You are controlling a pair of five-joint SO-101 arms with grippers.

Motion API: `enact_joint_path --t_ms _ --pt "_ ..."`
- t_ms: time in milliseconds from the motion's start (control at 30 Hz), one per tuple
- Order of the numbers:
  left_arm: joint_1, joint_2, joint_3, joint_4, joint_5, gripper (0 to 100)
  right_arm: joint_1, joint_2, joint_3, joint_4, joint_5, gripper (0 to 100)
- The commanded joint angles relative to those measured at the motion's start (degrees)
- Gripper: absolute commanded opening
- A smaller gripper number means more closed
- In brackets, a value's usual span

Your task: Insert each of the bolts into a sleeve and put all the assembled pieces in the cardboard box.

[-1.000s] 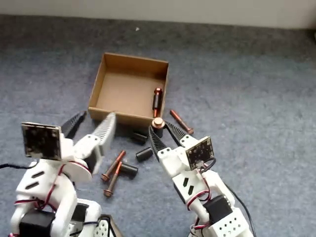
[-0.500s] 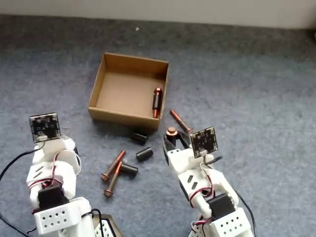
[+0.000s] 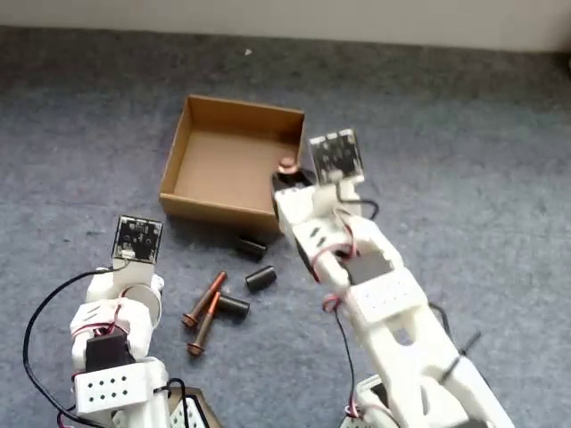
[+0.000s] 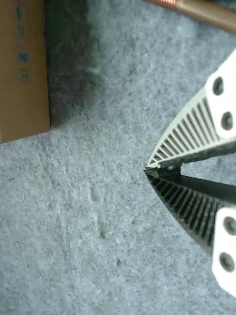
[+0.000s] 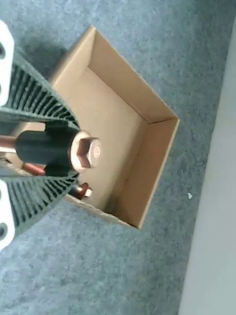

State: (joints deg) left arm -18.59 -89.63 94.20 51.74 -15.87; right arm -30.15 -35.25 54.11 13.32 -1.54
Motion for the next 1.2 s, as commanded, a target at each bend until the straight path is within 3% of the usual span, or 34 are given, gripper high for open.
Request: enact_joint_path --t_ms 0,233,400,733,833,967,1167 --pt "1.45 -0.40 -0.22 -1.05 -1.05 1 0.75 13.67 -12.62 -9.63 -0.35 0.4" --pt "1.45 -0.40 -0.13 -1.05 -1.14 1 1.01 31.60 -22.55 -12.18 -0.79 1.2" --pt "1.45 -0.40 -0.04 -1.05 -1.14 1 2.07 34.51 -24.13 -11.65 -0.88 16.6" --pt "1.36 -0.40 -0.13 -1.14 -1.14 1 1.71 17.36 -24.22 17.63 -1.58 17.0" --pt "1.36 -0.40 -0.13 -1.14 -1.14 1 1.71 12.44 -24.13 26.33 -9.76 17.0" --pt "1.36 -0.40 -0.22 -1.14 -1.14 1 -0.04 10.68 -24.04 36.62 -27.16 17.0" --pt "1.36 -0.40 -0.22 -1.14 -1.14 1 -9.71 15.43 -22.02 43.74 -42.90 17.1"
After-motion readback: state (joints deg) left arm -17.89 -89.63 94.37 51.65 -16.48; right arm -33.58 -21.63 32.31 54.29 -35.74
